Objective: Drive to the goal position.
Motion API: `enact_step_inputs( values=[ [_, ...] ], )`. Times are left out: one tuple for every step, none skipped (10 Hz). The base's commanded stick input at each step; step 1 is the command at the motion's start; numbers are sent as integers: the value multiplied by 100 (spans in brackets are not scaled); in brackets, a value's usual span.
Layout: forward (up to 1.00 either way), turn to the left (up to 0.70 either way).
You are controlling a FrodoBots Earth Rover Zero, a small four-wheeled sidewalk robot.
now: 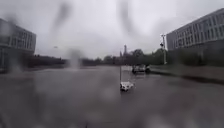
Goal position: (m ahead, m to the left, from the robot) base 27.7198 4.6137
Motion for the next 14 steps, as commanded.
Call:
enact_step_inputs(
  values=[
    [100, 0],
    [100, 0],
    [100, 0],
    [100, 0],
    [100, 0],
    [100, 0],
    [100, 0],
    [100, 0],
    [100, 0],
    [100, 0],
    [100, 0],
    [100, 0],
    [100, 0],
    [100, 0]
  ],
)
